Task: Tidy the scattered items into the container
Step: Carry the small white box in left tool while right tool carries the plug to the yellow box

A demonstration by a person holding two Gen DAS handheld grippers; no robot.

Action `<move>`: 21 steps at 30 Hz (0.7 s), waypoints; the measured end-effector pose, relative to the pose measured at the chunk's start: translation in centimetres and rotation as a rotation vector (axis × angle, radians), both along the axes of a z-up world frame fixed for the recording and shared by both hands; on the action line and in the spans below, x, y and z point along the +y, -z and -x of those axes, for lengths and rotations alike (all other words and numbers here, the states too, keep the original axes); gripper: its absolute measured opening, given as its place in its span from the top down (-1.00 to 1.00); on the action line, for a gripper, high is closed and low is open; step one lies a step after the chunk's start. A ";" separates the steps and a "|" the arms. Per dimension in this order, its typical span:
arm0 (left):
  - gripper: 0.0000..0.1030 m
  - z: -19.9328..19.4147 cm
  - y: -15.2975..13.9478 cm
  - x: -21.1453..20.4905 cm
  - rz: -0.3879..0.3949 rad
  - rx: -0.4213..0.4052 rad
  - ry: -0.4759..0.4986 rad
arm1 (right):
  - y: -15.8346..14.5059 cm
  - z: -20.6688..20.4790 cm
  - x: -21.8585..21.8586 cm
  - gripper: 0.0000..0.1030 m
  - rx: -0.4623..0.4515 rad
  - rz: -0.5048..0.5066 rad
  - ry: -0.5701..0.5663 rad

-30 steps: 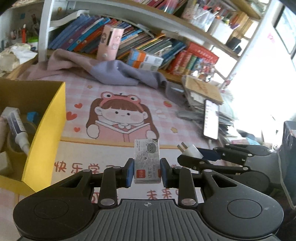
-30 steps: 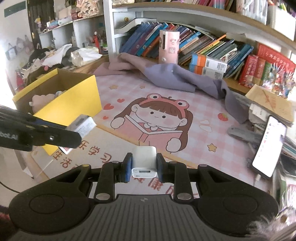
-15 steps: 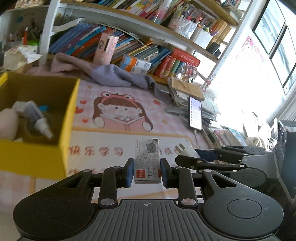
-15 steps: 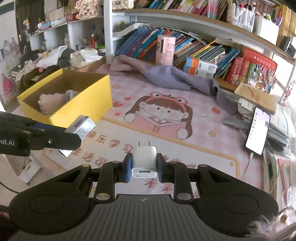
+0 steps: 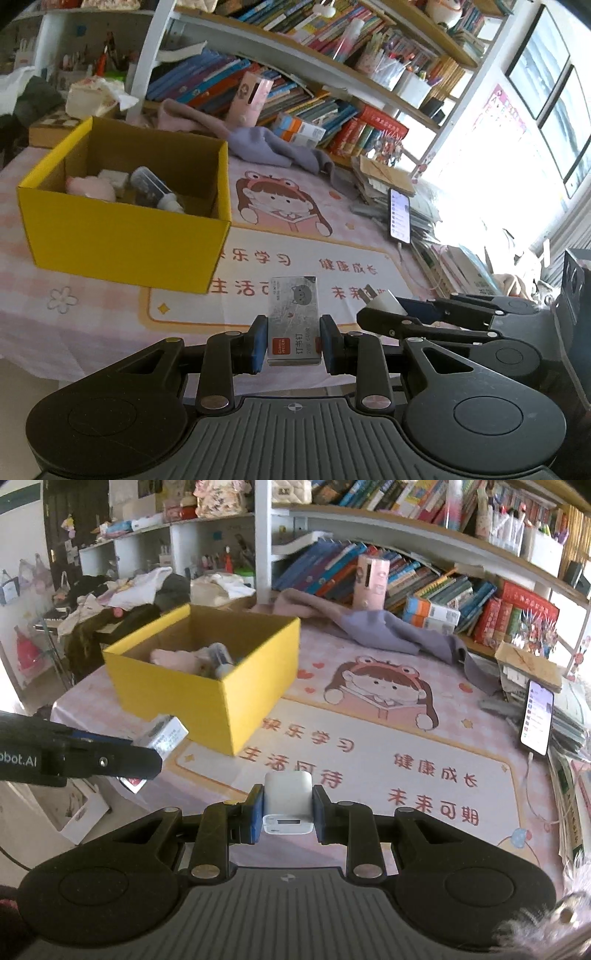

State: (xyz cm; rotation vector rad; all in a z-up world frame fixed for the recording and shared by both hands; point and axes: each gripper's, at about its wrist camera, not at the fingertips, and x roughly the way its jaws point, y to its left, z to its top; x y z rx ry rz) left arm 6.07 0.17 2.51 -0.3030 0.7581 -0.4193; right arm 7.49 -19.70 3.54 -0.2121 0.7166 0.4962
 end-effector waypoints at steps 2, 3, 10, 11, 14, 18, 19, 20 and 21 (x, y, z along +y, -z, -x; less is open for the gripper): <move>0.46 0.5 -0.2 0.8 0.003 -0.012 -0.012 | -0.3 0.5 1.0 0.52 -0.010 0.006 -0.020; 0.46 0.8 -0.3 1.2 0.006 -0.016 -0.021 | -0.5 0.7 1.5 0.52 -0.013 0.012 -0.035; 0.46 2.1 -0.4 4.5 0.041 -0.023 -0.119 | -1.2 1.8 5.6 0.52 -0.050 0.051 -0.156; 0.46 2.1 -0.3 4.9 0.047 -0.021 -0.134 | -1.2 1.7 6.1 0.52 -0.051 0.056 -0.172; 0.46 2.0 -0.2 5.9 0.065 -0.013 -0.163 | -1.5 1.5 7.1 0.52 -0.057 0.062 -0.205; 0.46 1.2 -0.1 6.3 0.067 -0.020 -0.173 | -1.7 0.9 7.6 0.52 -0.066 0.067 -0.222; 0.46 0.9 -0.1 6.3 0.060 -0.026 -0.174 | -1.8 0.5 7.7 0.52 -0.068 0.063 -0.221; 0.46 0.5 -0.2 6.3 0.051 -0.032 -0.175 | -1.9 0.1 7.8 0.52 -0.069 0.057 -0.220; 0.46 0.0 -0.3 6.4 0.041 -0.040 -0.178 | -1.9 -0.4 7.9 0.52 -0.069 0.050 -0.220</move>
